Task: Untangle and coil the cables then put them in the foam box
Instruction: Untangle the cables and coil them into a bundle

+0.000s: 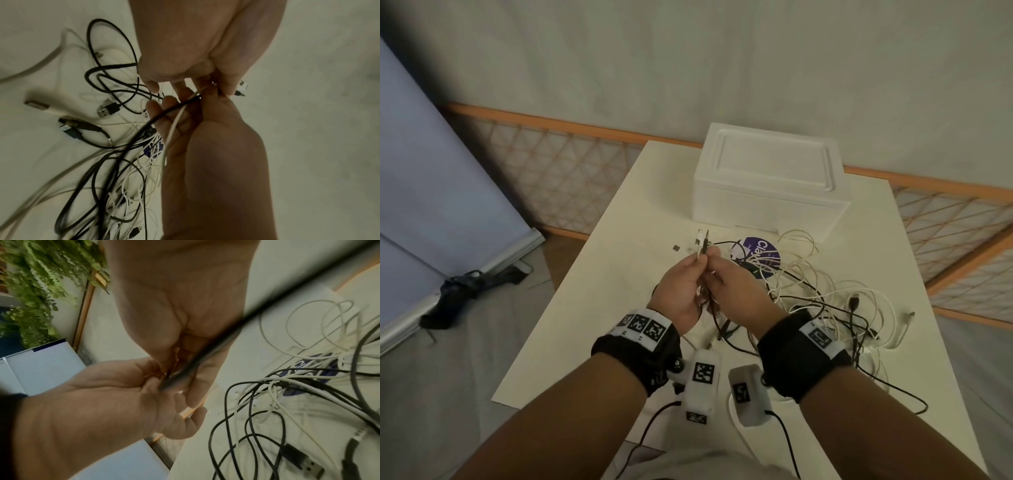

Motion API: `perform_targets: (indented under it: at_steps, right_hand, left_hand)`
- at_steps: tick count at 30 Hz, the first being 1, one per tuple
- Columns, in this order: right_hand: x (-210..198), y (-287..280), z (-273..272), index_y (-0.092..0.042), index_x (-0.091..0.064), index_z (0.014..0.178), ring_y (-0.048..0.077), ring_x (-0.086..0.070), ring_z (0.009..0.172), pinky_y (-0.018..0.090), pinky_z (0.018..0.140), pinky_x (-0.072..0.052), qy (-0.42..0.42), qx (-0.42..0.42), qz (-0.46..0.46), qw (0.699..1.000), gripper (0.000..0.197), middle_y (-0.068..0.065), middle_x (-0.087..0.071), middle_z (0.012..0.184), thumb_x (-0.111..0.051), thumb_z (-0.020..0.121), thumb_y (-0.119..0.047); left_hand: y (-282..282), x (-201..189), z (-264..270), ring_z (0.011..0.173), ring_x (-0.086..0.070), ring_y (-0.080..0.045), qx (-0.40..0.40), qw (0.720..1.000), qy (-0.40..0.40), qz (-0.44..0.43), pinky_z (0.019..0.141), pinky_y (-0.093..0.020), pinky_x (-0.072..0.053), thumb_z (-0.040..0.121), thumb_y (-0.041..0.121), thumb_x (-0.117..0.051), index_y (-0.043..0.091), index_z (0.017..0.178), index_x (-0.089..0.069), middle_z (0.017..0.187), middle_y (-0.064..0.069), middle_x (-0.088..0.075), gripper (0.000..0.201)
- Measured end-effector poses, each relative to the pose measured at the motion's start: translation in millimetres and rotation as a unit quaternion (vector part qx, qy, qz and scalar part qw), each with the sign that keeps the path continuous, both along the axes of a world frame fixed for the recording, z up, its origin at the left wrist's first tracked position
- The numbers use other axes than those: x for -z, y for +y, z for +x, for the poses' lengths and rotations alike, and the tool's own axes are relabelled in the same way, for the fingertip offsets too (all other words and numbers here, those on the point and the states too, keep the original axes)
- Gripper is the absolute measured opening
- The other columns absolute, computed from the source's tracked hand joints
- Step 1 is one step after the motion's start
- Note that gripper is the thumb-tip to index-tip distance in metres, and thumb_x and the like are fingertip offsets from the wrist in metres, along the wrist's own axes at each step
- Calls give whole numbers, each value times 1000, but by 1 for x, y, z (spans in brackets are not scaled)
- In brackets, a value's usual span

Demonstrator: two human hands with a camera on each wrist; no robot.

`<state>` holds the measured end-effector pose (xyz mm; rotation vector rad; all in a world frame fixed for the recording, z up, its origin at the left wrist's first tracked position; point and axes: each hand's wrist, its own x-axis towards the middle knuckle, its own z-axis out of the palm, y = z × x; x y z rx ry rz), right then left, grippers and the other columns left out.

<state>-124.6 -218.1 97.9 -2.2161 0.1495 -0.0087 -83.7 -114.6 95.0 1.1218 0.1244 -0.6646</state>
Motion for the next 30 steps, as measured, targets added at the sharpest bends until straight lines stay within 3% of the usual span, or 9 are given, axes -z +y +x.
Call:
perform_targets:
  at_steps: [3,5,8,11,15,18,21,25,30]
  right_hand:
    - [4,3,-5,-15,-60,99,17,-62,68,34,67,-52,24,-12,29,999,15,1,-65,80,-45,95,-16]
    - [4,5,-9,-16,-58,94,9,-57,58,29,59,-47,11,-4,41,999,15,-5,-60,71,-44,96,-14]
    - [1,5,-14,-18,-56,108,4,-54,68,25,69,-44,-37,30,47,998,18,-11,-58,81,-41,99,-16]
    - [-1,6,-18,-22,-50,108,10,-58,63,35,62,-51,-36,44,64,996,15,-4,-61,79,-39,99,-19]
    - [-1,4,-22,-22,-55,106,13,-62,76,36,73,-53,-37,49,31,998,13,-3,-64,89,-44,98,-23]
    - [-4,4,-22,-25,-56,101,10,-58,58,30,60,-52,-28,51,48,997,12,-5,-62,75,-45,98,-23]
    - [-4,8,-18,-22,-56,102,25,-62,56,40,55,-56,-32,81,102,991,15,5,-62,71,-42,100,-25]
    - [-3,13,-7,-21,-53,89,19,-61,66,37,66,-53,-50,111,51,991,16,-4,-60,69,-44,99,-30]
    - [-3,17,-1,-23,-57,94,7,-61,73,24,67,-49,-33,73,40,996,14,-8,-63,76,-45,98,-30]
  left_hand:
    - [1,2,0,117,-56,-13,-3,999,-1,-33,98,-37,-44,101,25,-43,19,108,-66,119,4,-67,25]
    - [0,1,-2,118,-55,-13,8,999,-14,-28,102,-37,-42,101,25,-42,18,110,-64,124,2,-64,25]
    - [-1,1,-8,105,-62,-13,34,998,-44,-7,90,-33,-47,103,26,-39,18,115,-63,115,0,-68,29]
    - [-1,5,-14,82,-63,-18,45,998,-50,3,67,-33,-44,103,30,-37,19,113,-65,100,-5,-70,31]
    - [3,8,-15,90,-62,-15,65,997,-42,-7,71,-30,-43,103,30,-35,17,120,-62,107,-5,-68,35]
    - [7,7,-15,73,-61,-13,71,996,-37,-38,58,-27,-42,103,28,-33,15,122,-60,95,1,-69,35]
    - [9,3,-16,61,-55,-17,56,996,-14,-72,52,-27,-37,102,27,-35,14,111,-64,79,-2,-66,33]
    - [14,5,-14,62,-63,-9,63,997,-7,-48,53,-21,-42,102,26,-37,19,101,-67,77,3,-71,30]
    - [25,-1,-4,102,-63,-16,73,993,58,-67,94,-33,-43,99,26,-40,15,122,-62,116,-3,-69,34]
